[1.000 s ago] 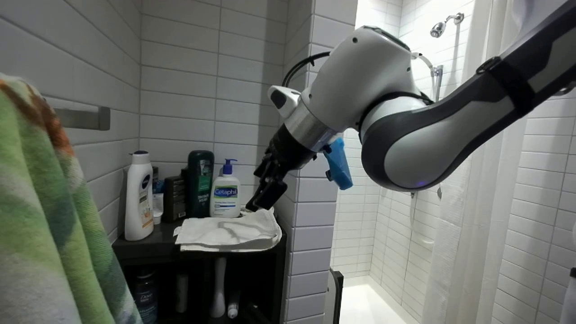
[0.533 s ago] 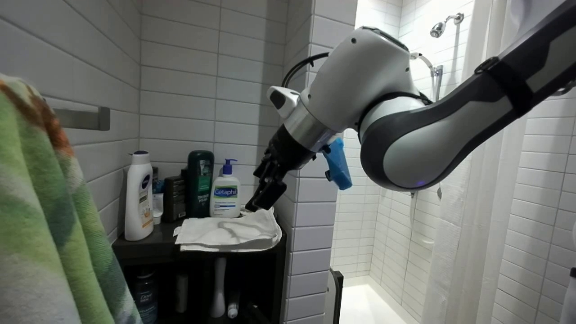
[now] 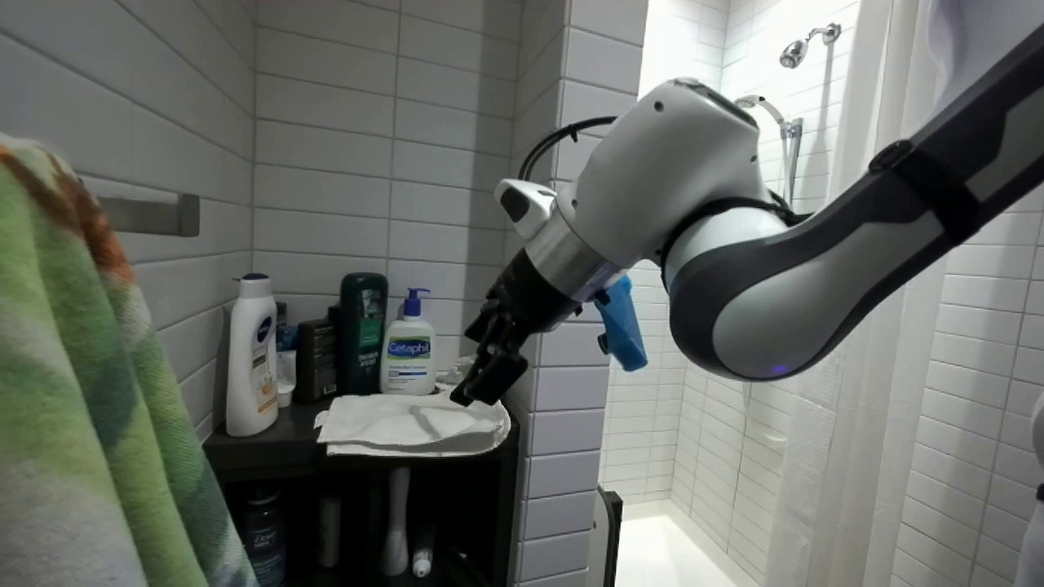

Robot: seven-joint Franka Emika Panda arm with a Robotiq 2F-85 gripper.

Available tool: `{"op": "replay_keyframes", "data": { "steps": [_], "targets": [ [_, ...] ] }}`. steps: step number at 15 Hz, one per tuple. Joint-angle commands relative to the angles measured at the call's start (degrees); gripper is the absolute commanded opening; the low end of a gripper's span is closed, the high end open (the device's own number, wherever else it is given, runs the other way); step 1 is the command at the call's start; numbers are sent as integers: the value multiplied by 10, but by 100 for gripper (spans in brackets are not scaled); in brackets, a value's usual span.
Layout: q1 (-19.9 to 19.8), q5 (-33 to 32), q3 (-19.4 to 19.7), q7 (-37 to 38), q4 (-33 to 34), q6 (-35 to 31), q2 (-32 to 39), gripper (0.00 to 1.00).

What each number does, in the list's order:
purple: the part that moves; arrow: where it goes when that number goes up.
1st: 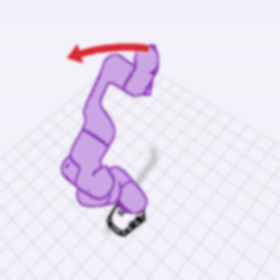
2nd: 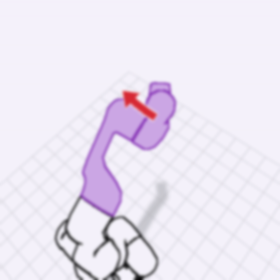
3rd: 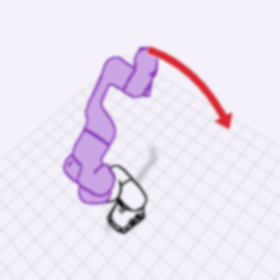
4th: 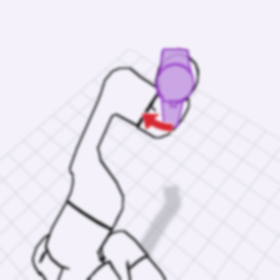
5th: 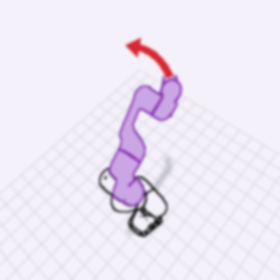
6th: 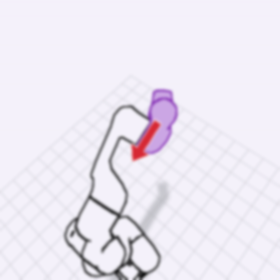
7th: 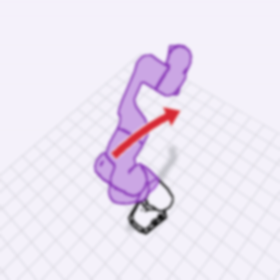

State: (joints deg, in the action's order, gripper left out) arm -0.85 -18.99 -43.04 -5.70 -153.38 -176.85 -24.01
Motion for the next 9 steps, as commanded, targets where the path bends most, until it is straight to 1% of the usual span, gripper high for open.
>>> {"op": "replay_keyframes", "data": {
  "steps": [1, 5, 9],
  "targets": [
    [-51, -7, -49, 35, -36, -49, -32, 100],
    [-111, 0, -116, 59, -48, -106, -57, 100],
    [-182, 11, -205, 71, -53, -167, -86, 100]
  ]
}}
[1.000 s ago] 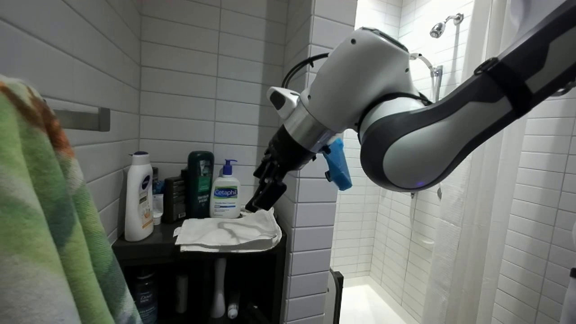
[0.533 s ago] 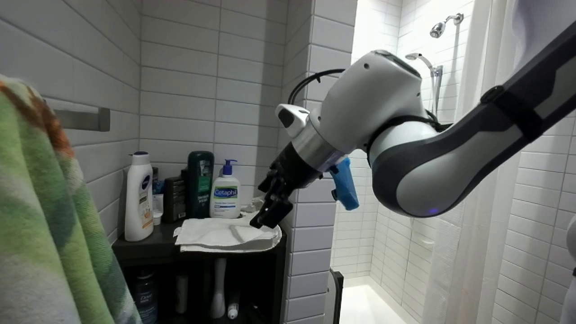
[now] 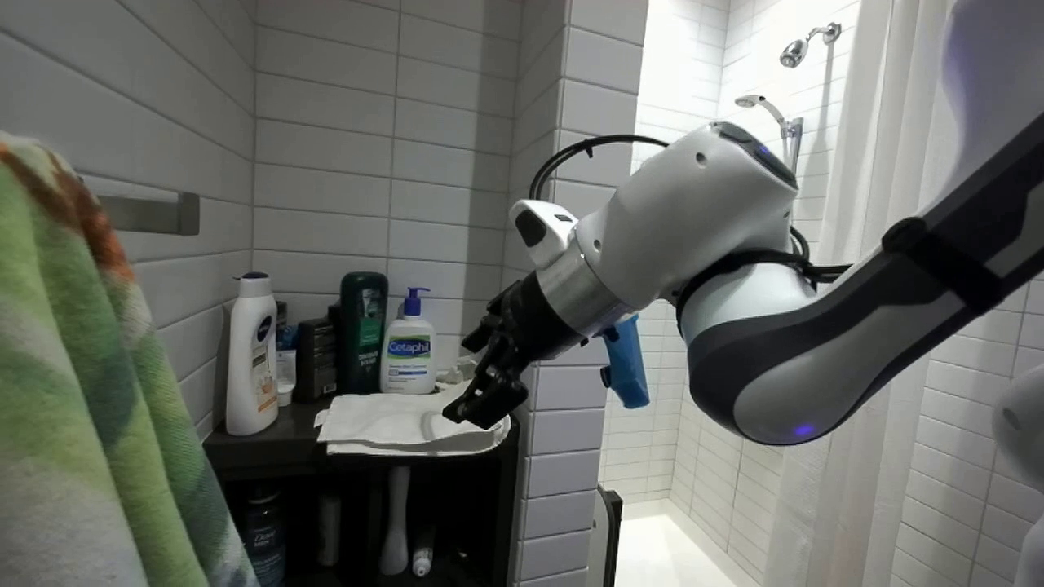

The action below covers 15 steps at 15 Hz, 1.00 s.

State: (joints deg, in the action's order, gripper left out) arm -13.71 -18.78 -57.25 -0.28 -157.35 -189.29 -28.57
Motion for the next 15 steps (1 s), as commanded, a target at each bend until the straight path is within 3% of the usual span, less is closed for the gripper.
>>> {"op": "replay_keyframes", "data": {
  "steps": [1, 10, 11, 15],
  "targets": [
    [-67, 12, -82, 18, -9, -46, -43, 100],
    [-220, 6, -217, 2, 66, -69, -69, 100],
    [-236, 37, -238, -37, 78, -67, -61, 100],
    [-337, 34, -327, -69, 140, -61, -62, 100]
  ]
}}
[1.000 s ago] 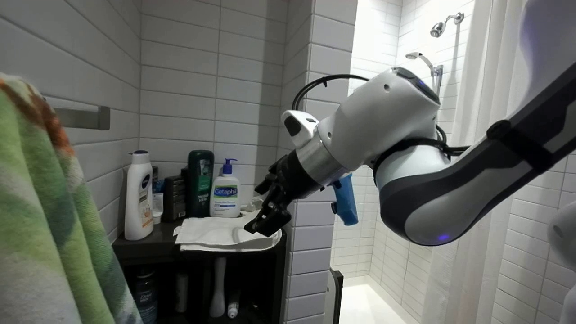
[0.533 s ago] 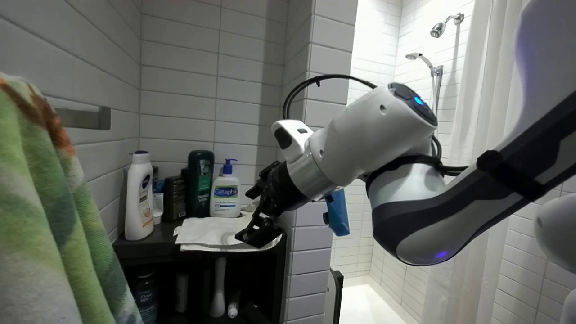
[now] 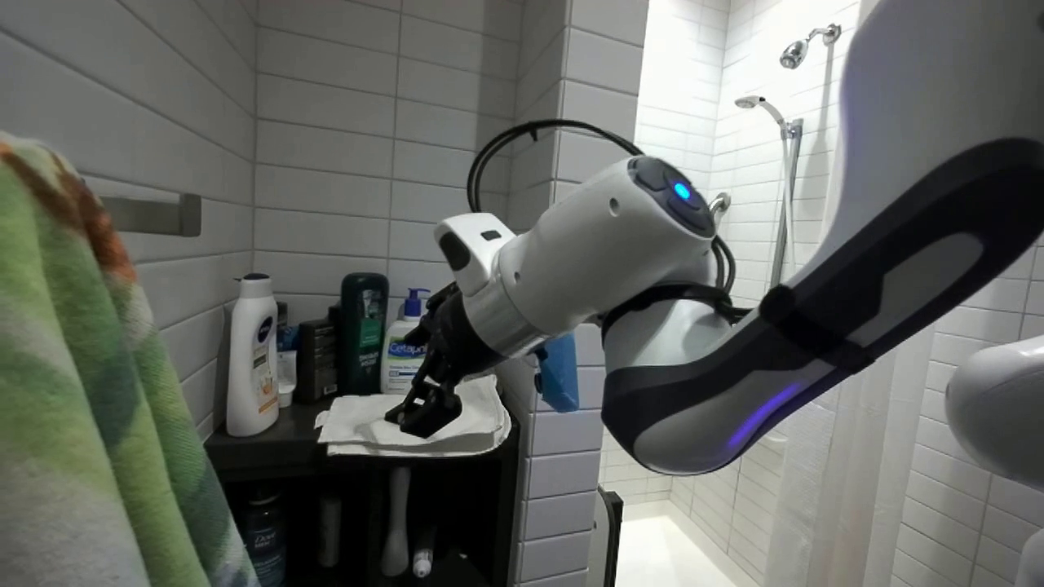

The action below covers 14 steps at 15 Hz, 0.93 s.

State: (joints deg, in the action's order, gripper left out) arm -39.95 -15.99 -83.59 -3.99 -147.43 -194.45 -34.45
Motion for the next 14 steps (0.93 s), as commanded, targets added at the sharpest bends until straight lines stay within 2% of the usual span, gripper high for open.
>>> {"op": "replay_keyframes", "data": {
  "steps": [1, 4, 6, 11, 14],
  "targets": [
    [-100, 5, -84, -35, 56, -10, -6, 100],
    [-171, 0, -141, -43, 107, 6, -10, 100],
    [-207, -2, -164, -47, 132, 26, -18, 100],
    [-276, -5, -189, -60, 171, 67, -33, 100],
    [-303, -11, -193, -72, 186, 84, -34, 100]
  ]
}}
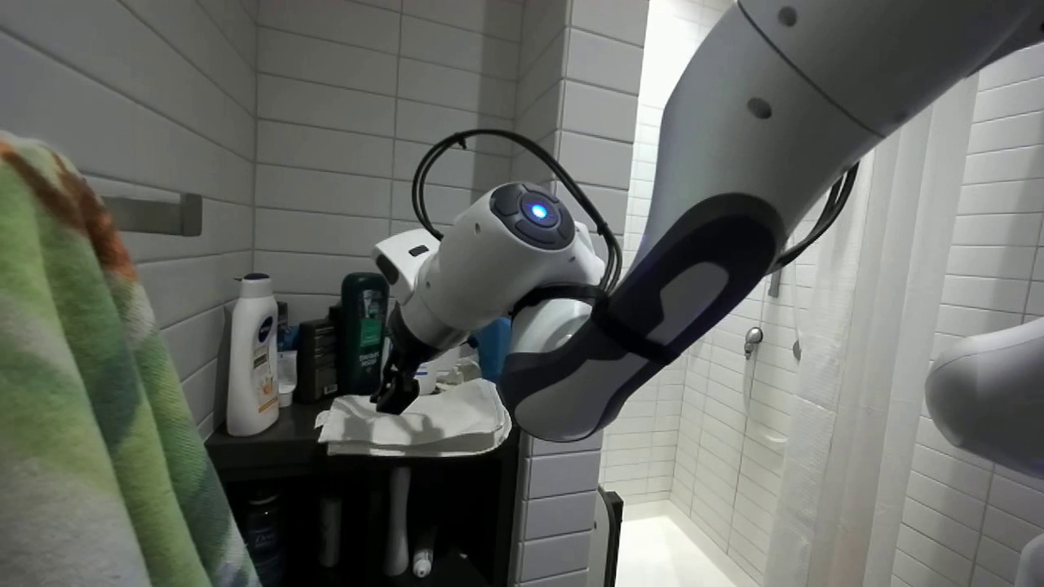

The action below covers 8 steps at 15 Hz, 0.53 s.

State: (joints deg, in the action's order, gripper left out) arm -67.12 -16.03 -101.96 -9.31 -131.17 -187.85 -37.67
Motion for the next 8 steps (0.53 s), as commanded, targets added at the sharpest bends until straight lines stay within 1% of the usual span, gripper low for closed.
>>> {"op": "replay_keyframes", "data": {
  "steps": [1, 4, 8],
  "targets": [
    [-39, -13, -10, -24, 28, 23, -2, 100],
    [-60, -23, -14, -44, 40, 48, 5, 100],
    [-73, -29, -20, -69, 48, 82, 9, 100]
  ]
}}
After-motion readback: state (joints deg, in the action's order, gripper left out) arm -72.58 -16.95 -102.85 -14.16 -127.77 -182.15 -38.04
